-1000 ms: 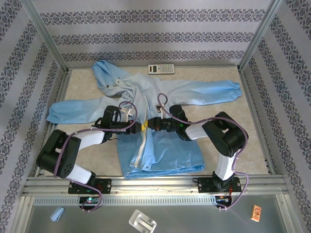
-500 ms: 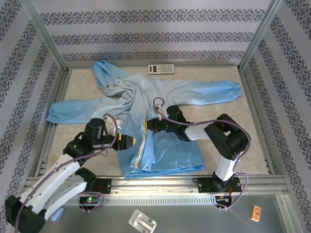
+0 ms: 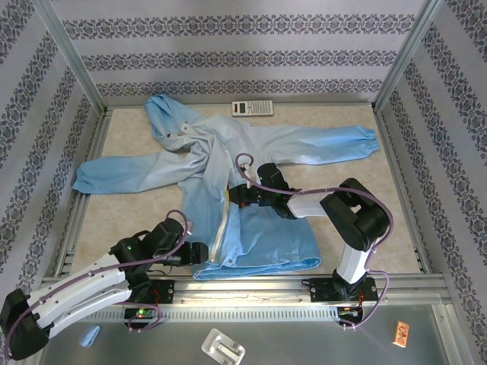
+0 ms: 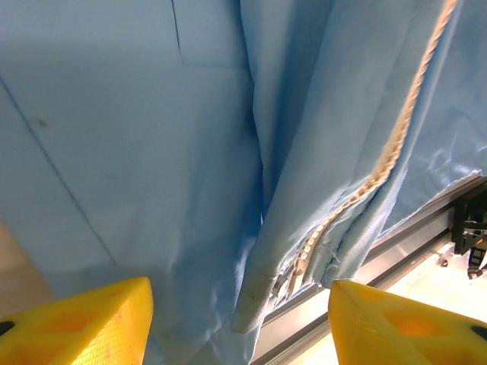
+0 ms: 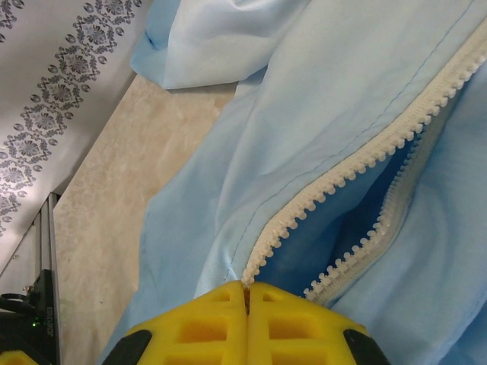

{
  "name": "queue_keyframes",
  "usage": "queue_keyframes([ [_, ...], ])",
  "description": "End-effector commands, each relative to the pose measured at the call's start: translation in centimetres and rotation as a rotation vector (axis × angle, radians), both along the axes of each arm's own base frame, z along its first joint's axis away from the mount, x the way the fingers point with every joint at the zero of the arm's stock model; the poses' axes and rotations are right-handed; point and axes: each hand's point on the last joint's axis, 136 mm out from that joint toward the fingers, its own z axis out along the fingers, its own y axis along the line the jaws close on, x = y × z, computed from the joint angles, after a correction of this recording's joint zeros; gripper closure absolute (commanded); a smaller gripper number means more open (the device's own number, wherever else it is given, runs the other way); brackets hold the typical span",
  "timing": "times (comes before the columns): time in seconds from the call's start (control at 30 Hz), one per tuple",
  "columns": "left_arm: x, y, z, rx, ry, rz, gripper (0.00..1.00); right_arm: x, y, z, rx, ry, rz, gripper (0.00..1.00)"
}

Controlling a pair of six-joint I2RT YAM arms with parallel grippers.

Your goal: Zip up the jacket

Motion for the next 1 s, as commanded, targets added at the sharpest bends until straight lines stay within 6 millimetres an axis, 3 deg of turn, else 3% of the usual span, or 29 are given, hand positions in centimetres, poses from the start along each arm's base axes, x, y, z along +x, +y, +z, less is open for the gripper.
queue_keyframes([
  [0.0, 1.2, -2.5, 0.7, -0.087, -0.030, 0.038, 0.37, 0.7, 0.5, 2.2, 0.020, -0.078, 0.003, 1.00],
  [0.1, 1.7, -3.9, 0.5, -0.113, -0.048, 0.016, 0.37, 0.7, 0.6, 2.1, 0.017, -0.077, 0.004, 1.00],
  [0.17, 2.2, -4.5, 1.0, -0.128, -0.075, 0.003, 0.43, 0.6, 0.8, 2.2, 0.014, -0.084, 0.008, 1.00],
  [0.37, 2.3, -4.5, 2.5, -0.153, -0.109, -0.006, 0.84, 1.2, 1.5, 3.0, 0.013, -0.110, 0.019, 1.00],
  [0.47, 2.2, -3.7, 3.5, -0.134, -0.125, 0.004, 0.97, 1.6, 1.8, 3.6, 0.013, -0.129, 0.022, 1.00],
  [0.63, 2.2, -2.7, 5.1, -0.102, -0.141, 0.025, 1.00, 2.4, 1.7, 4.2, -0.005, -0.159, 0.028, 1.00],
  [0.73, 3.7, -2.7, 7.1, -0.034, -0.208, -0.003, 1.00, 3.8, -0.2, 4.6, -0.026, -0.173, -0.014, 1.00],
  [0.8, 5.5, -3.9, 9.3, -0.016, -0.235, -0.042, 1.00, 5.0, -2.0, 5.2, -0.028, -0.183, -0.053, 1.00],
  [0.97, 10.4, -9.4, 15.6, 0.008, -0.322, -0.227, 1.00, 7.1, -7.4, 7.2, -0.024, -0.209, -0.152, 1.00],
])
